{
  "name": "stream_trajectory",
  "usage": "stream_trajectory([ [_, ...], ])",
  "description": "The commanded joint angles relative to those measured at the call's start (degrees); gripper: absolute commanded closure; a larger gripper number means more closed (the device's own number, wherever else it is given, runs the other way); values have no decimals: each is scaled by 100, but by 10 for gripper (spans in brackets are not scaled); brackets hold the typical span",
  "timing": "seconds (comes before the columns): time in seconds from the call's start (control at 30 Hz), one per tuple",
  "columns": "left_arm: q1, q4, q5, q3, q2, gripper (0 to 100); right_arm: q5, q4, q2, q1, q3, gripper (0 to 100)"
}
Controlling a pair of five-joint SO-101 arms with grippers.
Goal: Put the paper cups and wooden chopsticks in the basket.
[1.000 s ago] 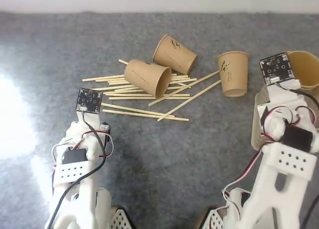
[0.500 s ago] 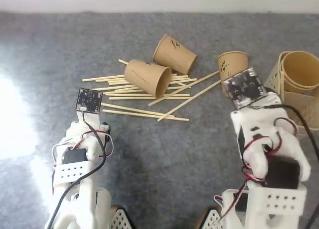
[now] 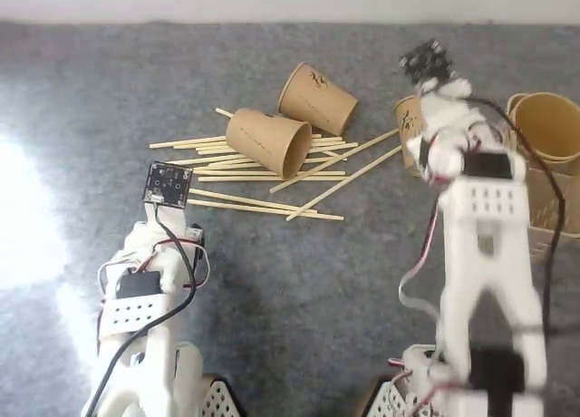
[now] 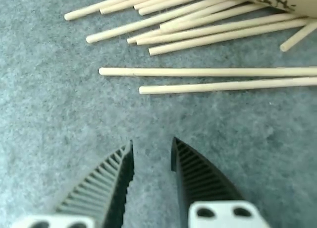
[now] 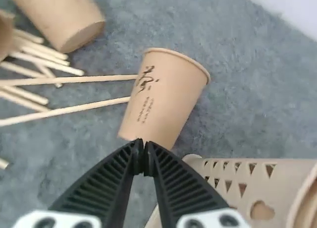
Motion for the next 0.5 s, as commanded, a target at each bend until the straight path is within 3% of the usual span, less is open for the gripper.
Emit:
stream_trajectory([
  [0.0,44,-264,-35,-22,-79,881,-281,-92,1253,171,-1020,991],
  [0.17,44,-273,-35,-22,-79,881,-545,-92,2404,321,-1530,991],
  [0.47,44,-273,-35,-22,-79,881,-536,-92,2466,347,-1565,991],
])
